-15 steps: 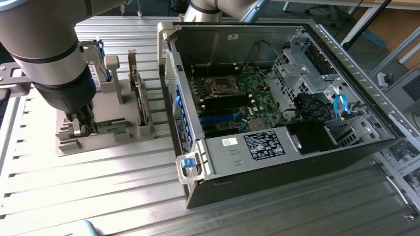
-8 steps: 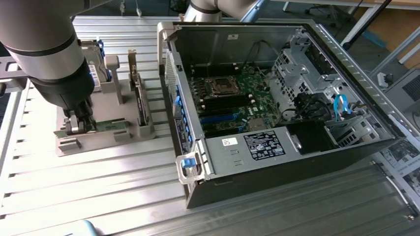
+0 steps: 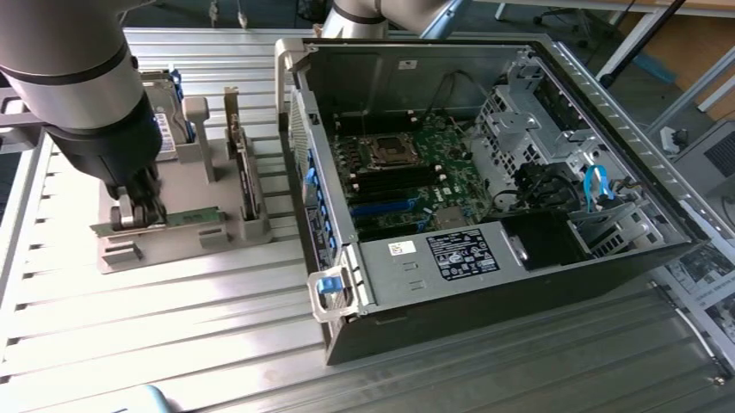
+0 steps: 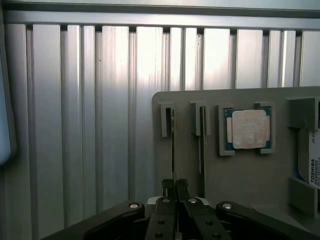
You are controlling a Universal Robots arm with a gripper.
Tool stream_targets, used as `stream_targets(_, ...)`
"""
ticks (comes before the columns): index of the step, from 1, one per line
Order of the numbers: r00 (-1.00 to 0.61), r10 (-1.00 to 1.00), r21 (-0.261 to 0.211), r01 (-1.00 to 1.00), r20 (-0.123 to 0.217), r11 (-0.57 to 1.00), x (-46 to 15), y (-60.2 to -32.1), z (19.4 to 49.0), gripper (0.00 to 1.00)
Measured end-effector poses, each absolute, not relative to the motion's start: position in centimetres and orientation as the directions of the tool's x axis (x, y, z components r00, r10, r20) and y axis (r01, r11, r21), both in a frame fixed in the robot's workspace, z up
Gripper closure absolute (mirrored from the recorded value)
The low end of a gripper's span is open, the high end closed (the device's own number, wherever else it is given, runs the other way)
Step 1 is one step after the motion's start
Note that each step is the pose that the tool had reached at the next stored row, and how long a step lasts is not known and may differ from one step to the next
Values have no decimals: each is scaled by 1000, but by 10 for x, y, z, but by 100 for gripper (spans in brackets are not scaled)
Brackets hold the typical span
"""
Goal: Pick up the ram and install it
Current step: 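Pick up the ram and move it above insertion slot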
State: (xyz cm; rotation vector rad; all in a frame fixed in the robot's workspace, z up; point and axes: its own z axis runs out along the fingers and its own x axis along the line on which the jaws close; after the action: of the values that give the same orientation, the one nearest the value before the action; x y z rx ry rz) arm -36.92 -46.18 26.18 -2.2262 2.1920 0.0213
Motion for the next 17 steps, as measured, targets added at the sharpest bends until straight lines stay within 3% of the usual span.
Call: stream_targets(17, 16, -1000, -3, -1000, -22, -15, -369, -462, 276, 88)
